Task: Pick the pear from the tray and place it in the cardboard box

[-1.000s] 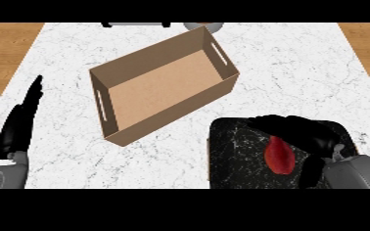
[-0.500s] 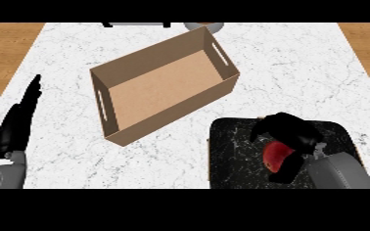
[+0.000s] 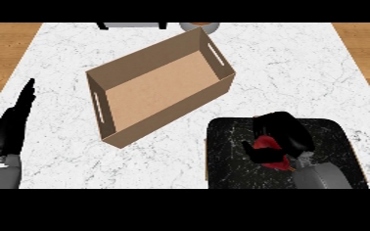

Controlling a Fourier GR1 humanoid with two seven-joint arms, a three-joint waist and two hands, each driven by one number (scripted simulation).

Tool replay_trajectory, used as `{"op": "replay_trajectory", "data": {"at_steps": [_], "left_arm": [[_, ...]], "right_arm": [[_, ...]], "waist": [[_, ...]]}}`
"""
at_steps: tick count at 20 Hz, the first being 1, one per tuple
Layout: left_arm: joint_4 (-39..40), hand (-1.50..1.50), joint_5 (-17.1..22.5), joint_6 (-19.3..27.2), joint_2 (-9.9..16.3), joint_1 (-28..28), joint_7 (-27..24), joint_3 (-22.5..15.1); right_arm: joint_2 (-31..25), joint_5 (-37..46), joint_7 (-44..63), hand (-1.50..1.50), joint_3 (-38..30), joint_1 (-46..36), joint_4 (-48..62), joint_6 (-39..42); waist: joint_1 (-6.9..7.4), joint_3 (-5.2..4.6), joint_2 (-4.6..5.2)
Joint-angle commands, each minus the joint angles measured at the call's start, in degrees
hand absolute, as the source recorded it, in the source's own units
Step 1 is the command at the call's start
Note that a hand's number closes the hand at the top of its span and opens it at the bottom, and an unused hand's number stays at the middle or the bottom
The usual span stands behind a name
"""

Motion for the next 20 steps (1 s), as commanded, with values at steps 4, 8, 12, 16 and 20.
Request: {"op": "replay_trajectory", "data": {"at_steps": [4,8,12,16,20], "left_arm": [[-0.5,0.0,-0.8,1.1,-0.9,0.4,0.2,-0.3],[-0.8,0.0,-0.5,0.1,-0.2,0.1,0.6,0.0],[-0.9,0.0,-0.4,-0.5,-0.1,0.6,0.3,0.0],[-0.7,0.0,-1.4,0.4,-1.1,-1.9,1.1,-0.8],[-1.2,0.0,-1.7,-0.6,-0.7,-1.2,1.7,-0.8]], "right_arm": [[8.1,10.0,22.3,1.5,-0.3,9.7,-12.3,-10.6],[10.0,18.2,30.6,1.5,4.9,12.4,-23.8,-10.7],[10.1,21.7,32.3,1.5,7.6,9.6,-33.4,-9.6],[11.2,25.3,31.1,1.5,12.3,3.2,-33.6,-10.0],[12.9,23.5,39.6,1.5,17.9,-4.9,-37.1,0.2]], "waist": [[-0.87,0.16,0.05],[-0.07,0.19,0.18],[0.47,0.2,0.27],[1.08,0.24,0.53],[1.39,0.23,0.51]]}}
